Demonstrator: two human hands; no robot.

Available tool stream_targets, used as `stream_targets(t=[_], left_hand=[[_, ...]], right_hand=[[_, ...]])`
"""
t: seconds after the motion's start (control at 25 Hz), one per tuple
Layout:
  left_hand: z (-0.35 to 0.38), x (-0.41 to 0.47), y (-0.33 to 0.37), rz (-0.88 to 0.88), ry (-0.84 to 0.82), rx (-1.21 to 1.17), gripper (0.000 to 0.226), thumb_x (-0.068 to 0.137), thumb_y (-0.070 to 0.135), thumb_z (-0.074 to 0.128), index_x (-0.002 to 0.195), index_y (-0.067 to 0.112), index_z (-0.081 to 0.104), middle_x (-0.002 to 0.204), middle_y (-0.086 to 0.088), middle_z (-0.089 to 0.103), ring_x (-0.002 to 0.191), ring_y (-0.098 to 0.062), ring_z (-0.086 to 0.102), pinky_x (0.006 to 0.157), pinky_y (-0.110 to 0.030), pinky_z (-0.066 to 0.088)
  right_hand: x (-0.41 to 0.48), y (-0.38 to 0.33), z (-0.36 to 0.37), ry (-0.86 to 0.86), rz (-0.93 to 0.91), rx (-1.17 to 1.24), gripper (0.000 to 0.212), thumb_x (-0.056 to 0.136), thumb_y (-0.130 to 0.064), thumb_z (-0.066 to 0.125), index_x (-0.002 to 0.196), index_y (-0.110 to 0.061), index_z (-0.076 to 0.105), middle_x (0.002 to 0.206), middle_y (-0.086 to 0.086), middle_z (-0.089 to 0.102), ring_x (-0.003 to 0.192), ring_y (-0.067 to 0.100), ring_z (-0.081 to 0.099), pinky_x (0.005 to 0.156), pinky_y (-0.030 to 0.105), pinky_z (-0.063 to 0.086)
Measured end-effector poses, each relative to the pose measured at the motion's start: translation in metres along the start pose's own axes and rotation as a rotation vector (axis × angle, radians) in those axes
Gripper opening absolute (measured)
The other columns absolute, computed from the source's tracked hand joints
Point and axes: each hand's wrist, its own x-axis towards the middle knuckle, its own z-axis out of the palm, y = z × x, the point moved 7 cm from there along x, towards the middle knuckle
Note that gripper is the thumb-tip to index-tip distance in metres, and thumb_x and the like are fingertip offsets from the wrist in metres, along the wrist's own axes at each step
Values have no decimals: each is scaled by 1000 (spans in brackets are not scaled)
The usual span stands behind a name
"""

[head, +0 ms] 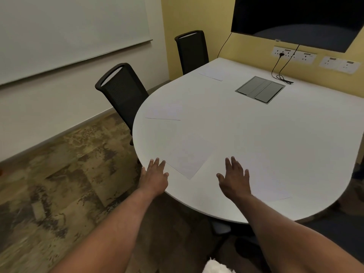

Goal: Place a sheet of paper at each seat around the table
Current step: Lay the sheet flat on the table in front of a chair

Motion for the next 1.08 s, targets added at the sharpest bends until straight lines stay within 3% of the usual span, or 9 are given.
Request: stream_targets(t=[0.36, 0.64, 0.88, 1.08], left_hand=[[22, 86, -14, 148, -99, 138, 62, 105, 37, 31, 160, 22, 10, 170, -2, 1, 156, -22, -5, 124, -51, 3], [35, 189, -17, 155, -153, 118, 62, 105, 38, 30, 161, 21, 8, 170, -2, -1, 156, -22, -5, 124, -50, 3], [64, 247, -9, 150, -284, 102, 64, 104, 43, 31, 160, 21, 11, 170, -2, -2, 156, -20, -5, 124, -48, 4], [103, 293, -8, 58, -386, 42, 72, 100, 49, 43, 160, 19, 15, 170, -5, 2, 156, -24, 1, 123, -51, 13]], right_hand=[[67, -32, 59, -78, 45, 7, 73, 101, -47, 38, 160, -20, 3, 169, 2, -4, 154, 22, 0, 122, 55, 3], [140, -52, 97, -146, 80, 20, 74, 102, -47, 36, 160, -20, -1, 168, 2, -7, 154, 22, -1, 122, 53, 2], [165, -50, 127, -207, 219, 110, 76, 102, -47, 40, 160, -18, 1, 168, 6, -3, 154, 23, 4, 123, 52, 6], [166, -54, 179, -341, 248, 108, 75, 102, -45, 38, 160, -22, -2, 168, -1, -10, 155, 21, 1, 122, 51, 5]])
